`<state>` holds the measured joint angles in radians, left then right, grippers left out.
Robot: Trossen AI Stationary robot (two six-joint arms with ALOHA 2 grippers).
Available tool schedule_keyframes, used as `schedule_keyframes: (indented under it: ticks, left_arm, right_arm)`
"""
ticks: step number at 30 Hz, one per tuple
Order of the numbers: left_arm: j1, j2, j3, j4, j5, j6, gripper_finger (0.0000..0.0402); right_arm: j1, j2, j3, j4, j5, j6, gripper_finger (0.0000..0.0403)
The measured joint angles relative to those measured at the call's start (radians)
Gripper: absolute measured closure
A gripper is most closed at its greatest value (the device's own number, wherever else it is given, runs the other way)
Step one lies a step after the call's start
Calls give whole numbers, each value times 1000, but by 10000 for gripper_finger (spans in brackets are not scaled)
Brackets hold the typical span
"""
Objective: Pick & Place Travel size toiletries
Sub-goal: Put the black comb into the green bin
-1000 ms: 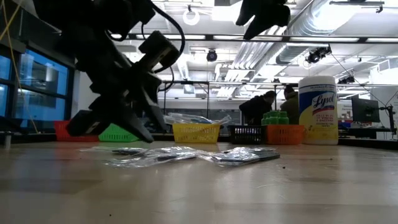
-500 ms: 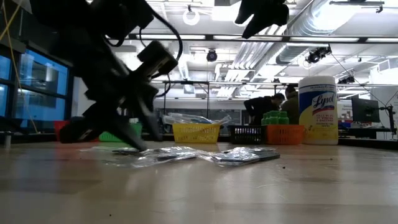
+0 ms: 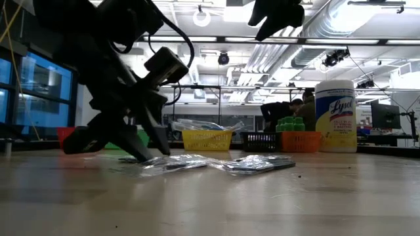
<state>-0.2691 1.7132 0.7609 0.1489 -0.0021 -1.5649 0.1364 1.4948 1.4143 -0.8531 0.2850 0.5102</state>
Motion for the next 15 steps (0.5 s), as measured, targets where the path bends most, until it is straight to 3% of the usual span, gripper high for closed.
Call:
schedule_keyframes:
  ticks: [5,11,15]
  left_arm:
    - [0,-44,-2,-7,8,27,307]
    - [0,-62,-1,91,-6,87,384]
    - [-1,-33,-2,79,-8,94,397]
  right_arm:
    - [0,0,0,-40,-1,-1,165]
    - [0,0,0,-54,16,-11,165]
    - [-2,0,0,-55,30,-11,165]
